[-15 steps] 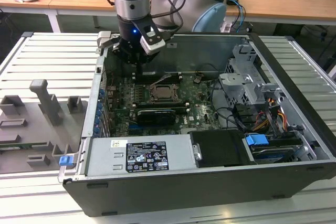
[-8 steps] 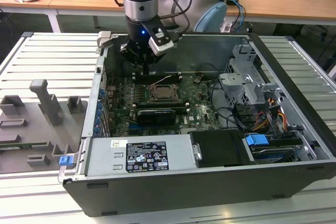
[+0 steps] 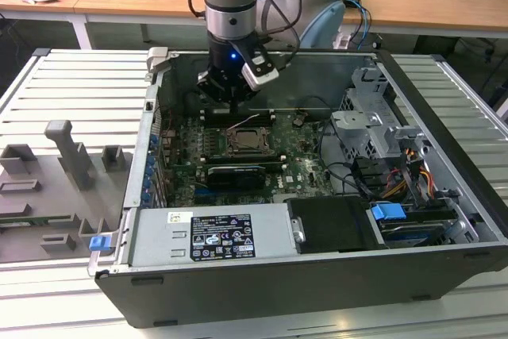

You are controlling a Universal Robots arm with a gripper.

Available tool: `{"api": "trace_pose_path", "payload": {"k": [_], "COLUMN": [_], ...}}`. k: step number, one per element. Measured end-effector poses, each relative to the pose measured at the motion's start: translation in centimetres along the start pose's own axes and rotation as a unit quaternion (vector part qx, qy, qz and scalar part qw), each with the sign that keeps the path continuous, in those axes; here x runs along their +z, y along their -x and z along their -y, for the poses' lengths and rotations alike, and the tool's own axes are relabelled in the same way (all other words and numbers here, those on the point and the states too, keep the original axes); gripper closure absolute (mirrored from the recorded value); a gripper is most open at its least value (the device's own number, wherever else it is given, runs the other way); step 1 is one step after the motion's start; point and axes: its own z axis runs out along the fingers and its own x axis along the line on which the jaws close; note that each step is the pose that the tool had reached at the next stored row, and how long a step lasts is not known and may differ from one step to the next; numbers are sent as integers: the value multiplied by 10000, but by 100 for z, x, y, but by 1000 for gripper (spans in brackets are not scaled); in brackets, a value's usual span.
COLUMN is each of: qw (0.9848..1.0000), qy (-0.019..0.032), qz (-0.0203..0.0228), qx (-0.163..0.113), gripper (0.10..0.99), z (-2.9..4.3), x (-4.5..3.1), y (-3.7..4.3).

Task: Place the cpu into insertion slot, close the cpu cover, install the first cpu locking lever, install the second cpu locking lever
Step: 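Install the first cpu locking lever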

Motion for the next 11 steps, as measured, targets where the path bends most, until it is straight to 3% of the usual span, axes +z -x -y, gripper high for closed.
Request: {"api": "trace_pose_path", "payload": {"k": [6, 11], "qw": [9999, 9999], "qy": [8, 9], "qz": [-6, -6], "qx": [-109, -107], "gripper": [980, 980], "z": [-47, -79], "x": [110, 137], "y": [120, 169]}}
